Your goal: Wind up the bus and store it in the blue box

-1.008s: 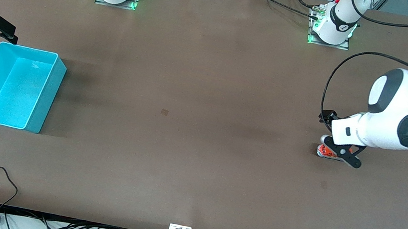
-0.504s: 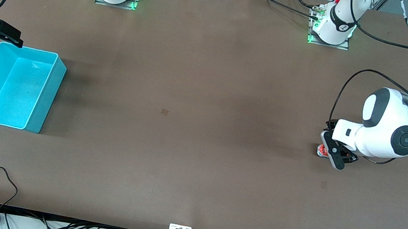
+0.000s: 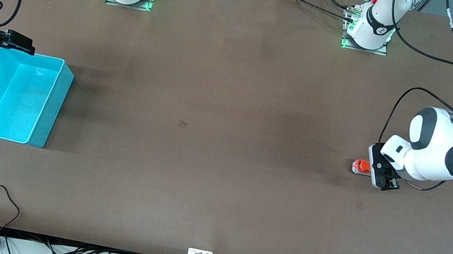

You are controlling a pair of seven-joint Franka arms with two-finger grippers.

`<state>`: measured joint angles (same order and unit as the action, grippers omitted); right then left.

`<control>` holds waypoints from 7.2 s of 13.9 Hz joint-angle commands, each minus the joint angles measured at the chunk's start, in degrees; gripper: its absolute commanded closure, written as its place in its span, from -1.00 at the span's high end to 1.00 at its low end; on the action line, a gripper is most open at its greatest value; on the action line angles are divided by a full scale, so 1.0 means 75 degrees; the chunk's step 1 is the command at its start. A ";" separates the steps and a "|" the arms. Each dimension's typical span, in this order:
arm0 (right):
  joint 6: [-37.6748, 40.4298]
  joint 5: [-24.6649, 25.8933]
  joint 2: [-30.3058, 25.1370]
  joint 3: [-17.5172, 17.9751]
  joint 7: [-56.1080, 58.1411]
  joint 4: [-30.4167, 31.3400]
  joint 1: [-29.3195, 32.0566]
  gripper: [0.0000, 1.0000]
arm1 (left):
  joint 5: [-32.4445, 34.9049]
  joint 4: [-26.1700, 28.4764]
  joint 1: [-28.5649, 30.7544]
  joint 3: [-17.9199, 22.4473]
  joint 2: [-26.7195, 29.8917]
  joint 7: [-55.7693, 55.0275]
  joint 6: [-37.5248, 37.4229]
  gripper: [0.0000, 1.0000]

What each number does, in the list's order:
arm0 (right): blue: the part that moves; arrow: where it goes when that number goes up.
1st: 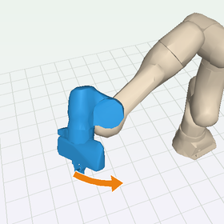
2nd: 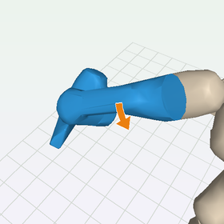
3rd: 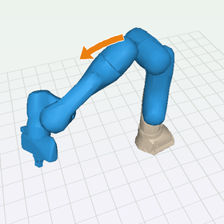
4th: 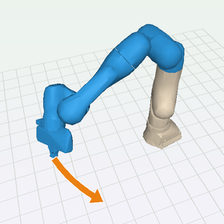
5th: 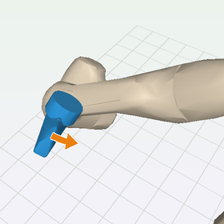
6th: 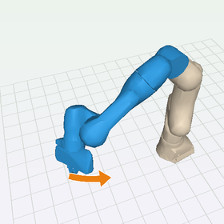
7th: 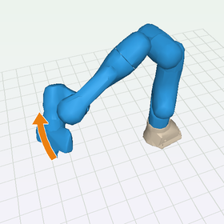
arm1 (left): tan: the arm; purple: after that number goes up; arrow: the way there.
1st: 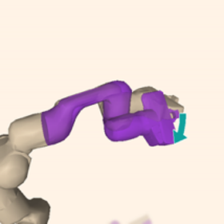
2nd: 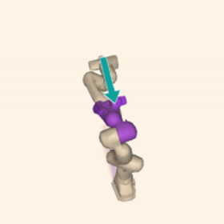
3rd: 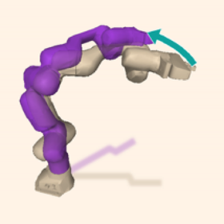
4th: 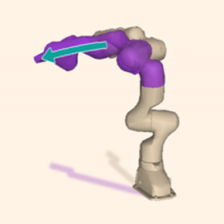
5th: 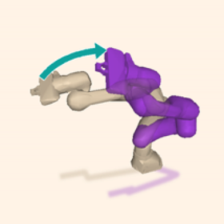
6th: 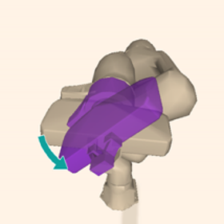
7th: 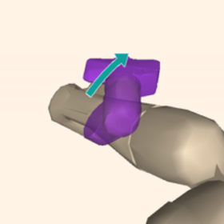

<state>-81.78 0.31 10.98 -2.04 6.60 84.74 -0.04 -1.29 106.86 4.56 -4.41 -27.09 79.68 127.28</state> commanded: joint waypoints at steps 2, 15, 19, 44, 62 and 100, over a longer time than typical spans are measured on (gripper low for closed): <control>0.0181 -0.0030 -0.0023 0.0050 0.0022 0.0010 0.0099 1.00 | 0.0125 0.0574 0.0060 -0.0033 0.0014 0.0427 0.0746 1.00; 0.0896 -0.0065 -0.0105 0.0085 -0.0106 0.0291 0.0017 1.00 | 0.0476 0.1010 0.0400 0.0038 -0.0185 0.1177 0.1662 1.00; 0.0791 -0.0065 -0.0221 0.0120 -0.0411 0.0489 -0.0065 1.00 | 0.0476 0.1010 0.0435 0.0037 -0.0337 0.1201 0.1767 0.97; -0.1717 -0.0381 -0.0081 0.0132 -0.0411 0.1440 -0.0862 1.00 | 0.0465 0.0307 0.1653 0.0061 -0.1181 0.3062 0.1744 -0.57; -0.1705 -0.0405 -0.0081 0.0132 -0.0423 0.1440 -0.0979 1.00 | 0.0465 -0.1568 0.2534 -0.0127 -0.0621 0.4470 -0.1817 1.00; -0.1810 -0.0393 0.0434 0.0132 0.0232 0.1404 -0.0932 1.00 | 0.0688 -0.4054 0.1362 -0.1603 0.0927 -1.1186 -0.3283 1.00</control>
<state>-94.68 -2.26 13.48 -1.01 6.16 95.29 -7.11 6.18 75.81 14.58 -15.95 -21.74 -3.15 103.81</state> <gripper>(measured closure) 0.000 0.000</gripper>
